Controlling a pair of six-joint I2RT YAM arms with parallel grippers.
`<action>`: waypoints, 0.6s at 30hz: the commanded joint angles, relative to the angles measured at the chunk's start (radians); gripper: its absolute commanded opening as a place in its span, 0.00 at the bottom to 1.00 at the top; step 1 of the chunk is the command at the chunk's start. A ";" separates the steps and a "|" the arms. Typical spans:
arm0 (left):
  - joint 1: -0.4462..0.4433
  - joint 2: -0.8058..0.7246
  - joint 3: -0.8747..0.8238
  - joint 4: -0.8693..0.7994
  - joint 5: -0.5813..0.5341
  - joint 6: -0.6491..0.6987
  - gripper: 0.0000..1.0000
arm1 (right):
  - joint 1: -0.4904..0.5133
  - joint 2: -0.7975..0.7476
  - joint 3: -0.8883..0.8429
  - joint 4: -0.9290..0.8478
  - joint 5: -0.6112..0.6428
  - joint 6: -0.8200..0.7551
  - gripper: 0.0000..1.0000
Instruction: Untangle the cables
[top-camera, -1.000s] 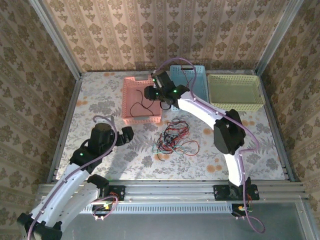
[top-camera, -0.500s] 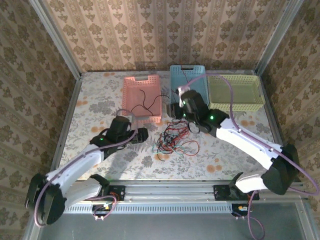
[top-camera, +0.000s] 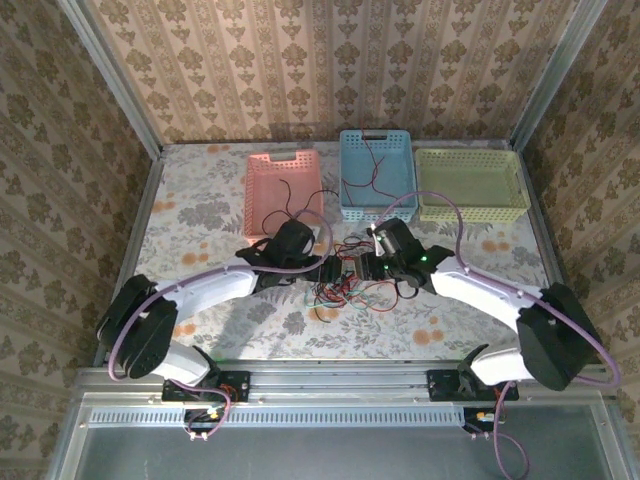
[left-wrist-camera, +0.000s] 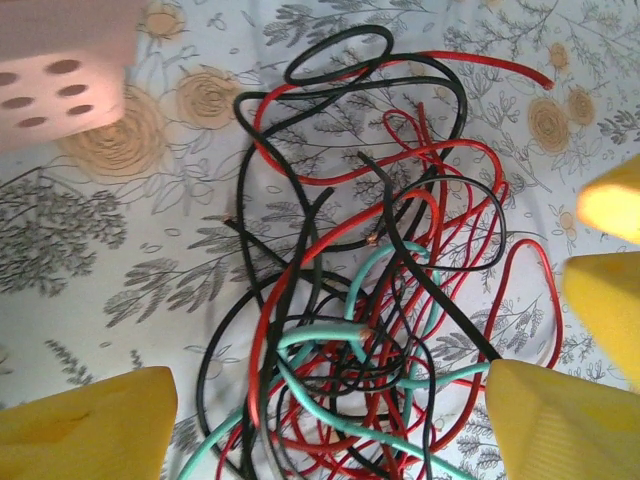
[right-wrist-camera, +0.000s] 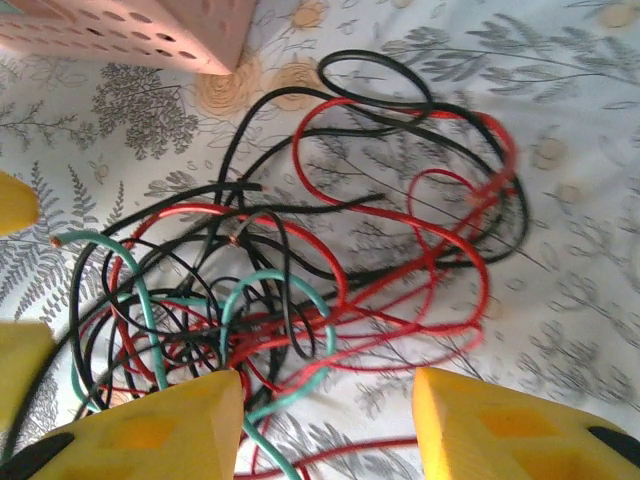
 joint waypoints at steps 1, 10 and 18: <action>-0.010 0.038 0.025 -0.007 -0.031 0.021 0.82 | -0.004 0.079 0.026 0.086 -0.081 -0.010 0.48; -0.011 0.060 0.009 -0.003 -0.042 0.046 0.51 | -0.008 0.087 0.049 0.058 -0.004 -0.009 0.00; -0.010 0.048 0.011 -0.009 -0.052 0.068 0.07 | -0.011 -0.127 -0.017 -0.024 0.052 0.012 0.00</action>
